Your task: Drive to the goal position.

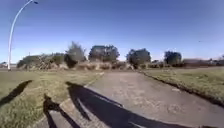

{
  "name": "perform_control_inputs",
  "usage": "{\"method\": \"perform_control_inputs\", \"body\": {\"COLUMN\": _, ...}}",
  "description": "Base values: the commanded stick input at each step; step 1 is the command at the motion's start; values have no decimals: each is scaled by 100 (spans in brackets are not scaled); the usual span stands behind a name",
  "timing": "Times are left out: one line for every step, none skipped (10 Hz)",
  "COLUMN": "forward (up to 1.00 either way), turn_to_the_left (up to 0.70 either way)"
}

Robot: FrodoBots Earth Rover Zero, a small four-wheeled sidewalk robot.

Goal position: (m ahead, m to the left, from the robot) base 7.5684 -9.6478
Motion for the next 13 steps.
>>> {"method": "perform_control_inputs", "body": {"forward": 70, "turn_to_the_left": 0}}
{"method": "perform_control_inputs", "body": {"forward": 70, "turn_to_the_left": 0}}
{"method": "perform_control_inputs", "body": {"forward": 70, "turn_to_the_left": 0}}
{"method": "perform_control_inputs", "body": {"forward": 70, "turn_to_the_left": 0}}
{"method": "perform_control_inputs", "body": {"forward": 70, "turn_to_the_left": 0}}
{"method": "perform_control_inputs", "body": {"forward": 70, "turn_to_the_left": 0}}
{"method": "perform_control_inputs", "body": {"forward": 70, "turn_to_the_left": 0}}
{"method": "perform_control_inputs", "body": {"forward": 70, "turn_to_the_left": 0}}
{"method": "perform_control_inputs", "body": {"forward": 70, "turn_to_the_left": 0}}
{"method": "perform_control_inputs", "body": {"forward": 70, "turn_to_the_left": 0}}
{"method": "perform_control_inputs", "body": {"forward": 70, "turn_to_the_left": 0}}
{"method": "perform_control_inputs", "body": {"forward": 70, "turn_to_the_left": 0}}
{"method": "perform_control_inputs", "body": {"forward": 70, "turn_to_the_left": 0}}
